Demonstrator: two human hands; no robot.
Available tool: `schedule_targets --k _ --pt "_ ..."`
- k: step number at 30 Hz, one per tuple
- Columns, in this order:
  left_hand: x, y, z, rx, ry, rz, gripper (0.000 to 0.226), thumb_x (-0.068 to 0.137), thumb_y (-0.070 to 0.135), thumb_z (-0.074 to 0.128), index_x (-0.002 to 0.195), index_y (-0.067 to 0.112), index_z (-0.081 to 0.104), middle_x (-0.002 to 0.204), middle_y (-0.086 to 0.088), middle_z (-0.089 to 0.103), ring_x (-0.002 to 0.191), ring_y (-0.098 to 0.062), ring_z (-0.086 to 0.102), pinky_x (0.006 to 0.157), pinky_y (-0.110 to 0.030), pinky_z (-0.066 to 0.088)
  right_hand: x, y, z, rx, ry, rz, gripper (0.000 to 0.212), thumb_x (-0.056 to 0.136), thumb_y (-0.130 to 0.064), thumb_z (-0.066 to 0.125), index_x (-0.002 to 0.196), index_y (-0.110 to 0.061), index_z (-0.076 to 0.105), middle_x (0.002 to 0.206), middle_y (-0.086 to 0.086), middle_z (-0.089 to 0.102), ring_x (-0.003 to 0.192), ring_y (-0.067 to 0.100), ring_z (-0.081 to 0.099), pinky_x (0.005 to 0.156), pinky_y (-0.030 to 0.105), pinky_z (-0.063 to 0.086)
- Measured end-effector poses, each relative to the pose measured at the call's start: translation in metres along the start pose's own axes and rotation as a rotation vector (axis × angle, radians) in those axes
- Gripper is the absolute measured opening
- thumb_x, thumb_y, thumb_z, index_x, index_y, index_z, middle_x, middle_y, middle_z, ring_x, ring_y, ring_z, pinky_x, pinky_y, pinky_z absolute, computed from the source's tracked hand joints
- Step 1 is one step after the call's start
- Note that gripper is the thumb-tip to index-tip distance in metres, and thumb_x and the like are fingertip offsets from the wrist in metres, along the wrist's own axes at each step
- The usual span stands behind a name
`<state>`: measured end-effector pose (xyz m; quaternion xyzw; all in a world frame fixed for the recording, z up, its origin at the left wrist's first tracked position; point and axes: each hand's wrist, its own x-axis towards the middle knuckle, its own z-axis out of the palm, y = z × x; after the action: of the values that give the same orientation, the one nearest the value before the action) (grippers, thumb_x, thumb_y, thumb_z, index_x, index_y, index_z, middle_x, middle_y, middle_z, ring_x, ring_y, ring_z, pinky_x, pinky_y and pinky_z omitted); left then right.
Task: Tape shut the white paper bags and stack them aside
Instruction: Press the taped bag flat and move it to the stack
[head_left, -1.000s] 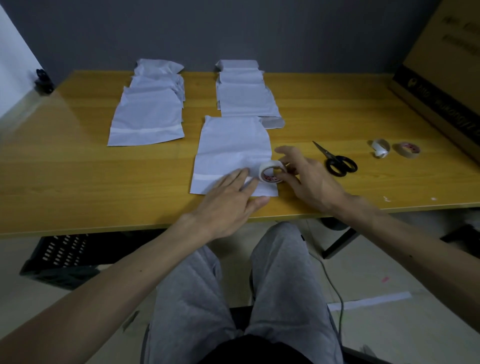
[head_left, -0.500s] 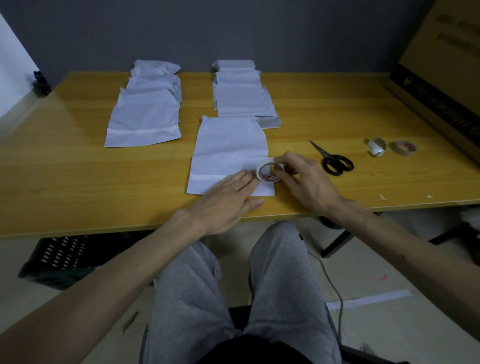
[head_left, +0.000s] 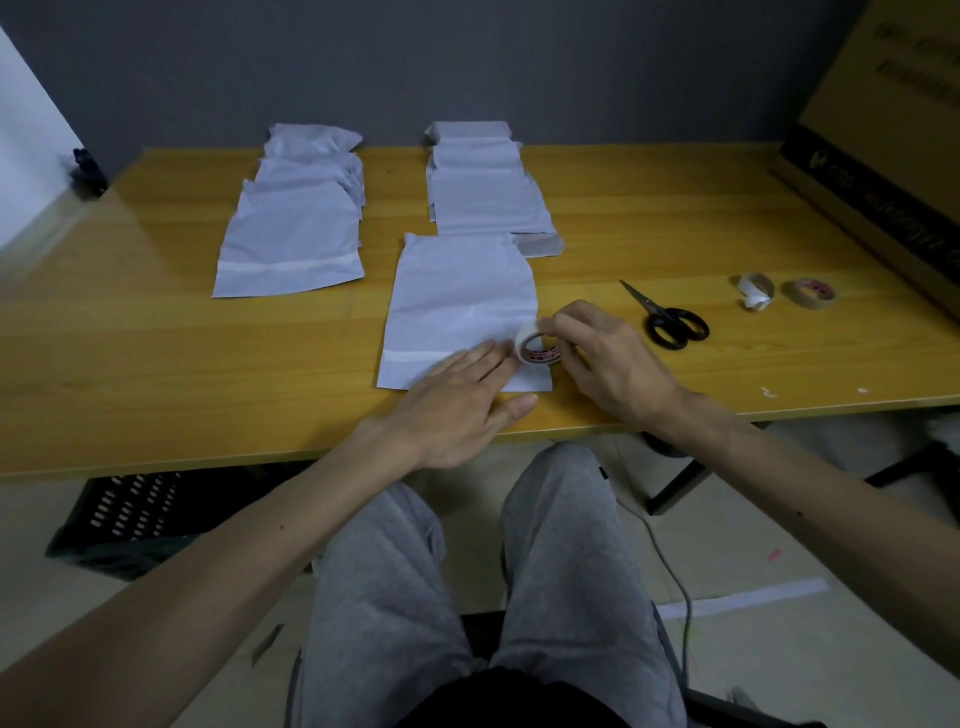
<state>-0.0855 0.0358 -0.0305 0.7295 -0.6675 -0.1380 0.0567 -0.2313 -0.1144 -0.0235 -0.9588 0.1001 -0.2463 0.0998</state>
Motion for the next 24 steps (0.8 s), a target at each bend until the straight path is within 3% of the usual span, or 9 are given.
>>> schedule_targets --k 9,17,24 --pt "-0.001 0.002 0.0 0.019 -0.01 -0.016 0.07 0.095 0.059 0.009 0.154 0.022 0.003 0.162 0.007 -0.006 0.146 -0.004 -0.01 0.119 -0.027 -0.006 -0.006 0.005 -0.011 -0.096 -0.041 0.006 0.024 0.092 -0.004 0.052 0.114 -0.01 0.061 0.108 0.012 0.061 0.077 0.036 0.063 0.056 0.043 0.052" --pt "0.0 0.002 -0.001 0.014 0.0 -0.014 0.07 0.095 0.059 0.01 0.154 0.022 0.005 0.162 0.006 -0.004 0.147 -0.005 -0.008 0.119 -0.027 -0.005 0.008 -0.002 -0.027 -0.185 -0.101 -0.058 0.032 0.085 0.005 0.055 0.112 -0.008 0.063 0.105 0.014 0.064 0.069 0.036 0.061 0.049 0.035 0.047" --pt "0.0 0.002 0.0 0.021 0.004 -0.021 0.067 0.097 0.057 0.012 0.154 0.022 0.006 0.162 0.006 -0.003 0.147 -0.006 -0.007 0.12 -0.028 -0.003 0.005 0.0 -0.029 -0.208 -0.114 -0.078 0.031 0.086 0.005 0.053 0.112 -0.009 0.062 0.102 0.014 0.063 0.065 0.038 0.059 0.047 0.044 0.05"
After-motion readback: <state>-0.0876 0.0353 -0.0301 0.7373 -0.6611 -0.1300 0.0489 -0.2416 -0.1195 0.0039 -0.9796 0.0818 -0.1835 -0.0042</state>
